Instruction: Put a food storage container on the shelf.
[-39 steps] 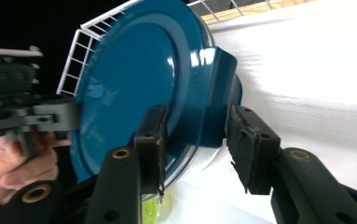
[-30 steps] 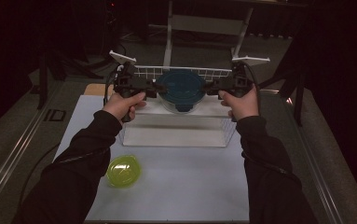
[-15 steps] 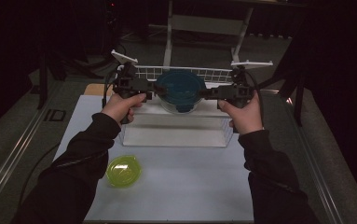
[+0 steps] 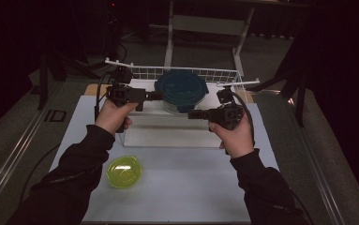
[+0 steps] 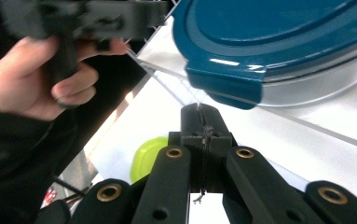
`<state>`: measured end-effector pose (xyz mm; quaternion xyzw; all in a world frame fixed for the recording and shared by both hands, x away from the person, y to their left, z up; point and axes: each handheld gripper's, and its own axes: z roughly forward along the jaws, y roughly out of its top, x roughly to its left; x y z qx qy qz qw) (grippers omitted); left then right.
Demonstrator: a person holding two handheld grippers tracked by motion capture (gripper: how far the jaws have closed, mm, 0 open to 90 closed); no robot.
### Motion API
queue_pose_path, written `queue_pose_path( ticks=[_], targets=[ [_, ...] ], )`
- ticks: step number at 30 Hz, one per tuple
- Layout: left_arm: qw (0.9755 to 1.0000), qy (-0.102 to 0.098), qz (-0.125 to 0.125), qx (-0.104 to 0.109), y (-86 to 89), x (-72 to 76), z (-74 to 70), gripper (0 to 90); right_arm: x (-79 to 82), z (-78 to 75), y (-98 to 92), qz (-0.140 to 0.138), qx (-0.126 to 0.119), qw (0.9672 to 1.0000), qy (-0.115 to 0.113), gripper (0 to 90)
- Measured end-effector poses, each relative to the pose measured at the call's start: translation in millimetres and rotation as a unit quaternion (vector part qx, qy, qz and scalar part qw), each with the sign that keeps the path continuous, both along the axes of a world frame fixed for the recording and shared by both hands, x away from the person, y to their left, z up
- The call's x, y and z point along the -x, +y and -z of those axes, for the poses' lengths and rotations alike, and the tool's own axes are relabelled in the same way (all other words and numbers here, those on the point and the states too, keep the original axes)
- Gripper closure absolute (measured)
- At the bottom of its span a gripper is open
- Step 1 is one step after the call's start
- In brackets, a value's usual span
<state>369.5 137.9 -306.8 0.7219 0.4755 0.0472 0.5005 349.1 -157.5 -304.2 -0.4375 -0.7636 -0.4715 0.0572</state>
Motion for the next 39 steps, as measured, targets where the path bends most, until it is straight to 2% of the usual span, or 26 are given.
queue_pose_path(
  ticks=[3, 6, 10, 15, 20, 26, 32, 34, 36, 37, 39],
  targets=[
    [0.9993, -0.035, 0.004, -0.017, -1.1, 15.7, 1.1, 12.6, -1.0, 2.7, 1.8, 0.000, 0.001, 1.0000, 0.001, 89.7],
    [0.9975, -0.067, 0.007, -0.023, -1.4, 30.1, 3.9, 0.1, -3.1, 5.3, 4.5, -0.001, 0.002, 1.0000, 0.005, 89.7],
    [0.9945, -0.099, 0.001, -0.033, 0.4, 47.9, 9.7, 0.1, -7.8, 7.6, 7.8, 0.004, 0.004, 0.9999, 0.009, 89.8],
    [0.9887, -0.140, -0.010, -0.054, 3.4, 68.4, 19.9, 0.1, -14.4, 9.1, 12.1, 0.007, -0.001, 0.9999, 0.014, 89.8],
    [0.9860, -0.152, -0.007, -0.067, 2.9, 79.4, 29.6, 0.1, -19.2, 8.8, 17.9, 0.011, 0.003, 0.9999, 0.012, 89.8],
    [0.9861, -0.154, 0.008, -0.061, -0.6, 85.8, 37.6, 0.1, -26.1, 9.5, 22.2, 0.016, 0.000, 0.9998, 0.013, 89.7],
    [0.9851, -0.162, 0.018, -0.055, -4.7, 90.6, 40.2, 0.1, -31.7, 9.5, 25.6, 0.022, 0.001, 0.9997, 0.012, 89.7],
    [0.9855, -0.159, 0.025, -0.053, -5.7, 91.7, 41.5, 0.1, -32.4, 10.0, 25.4, 0.019, -0.002, 0.9997, 0.014, 89.4],
    [0.9852, -0.160, 0.032, -0.052, -6.2, 93.7, 43.6, 0.1, -32.2, 10.4, 25.1, 0.019, -0.002, 0.9997, 0.014, 88.7],
    [0.9852, -0.159, 0.037, -0.051, -6.1, 94.6, 44.5, 0.1, -28.1, 11.6, 24.1, 0.011, -0.006, 0.9999, 0.010, 84.4],
    [0.9849, -0.161, 0.049, -0.039, -5.1, 96.6, 46.4, 0.1, -20.5, 12.5, 24.1, 0.005, 0.001, 1.0000, -0.003, 80.5]
  ],
)
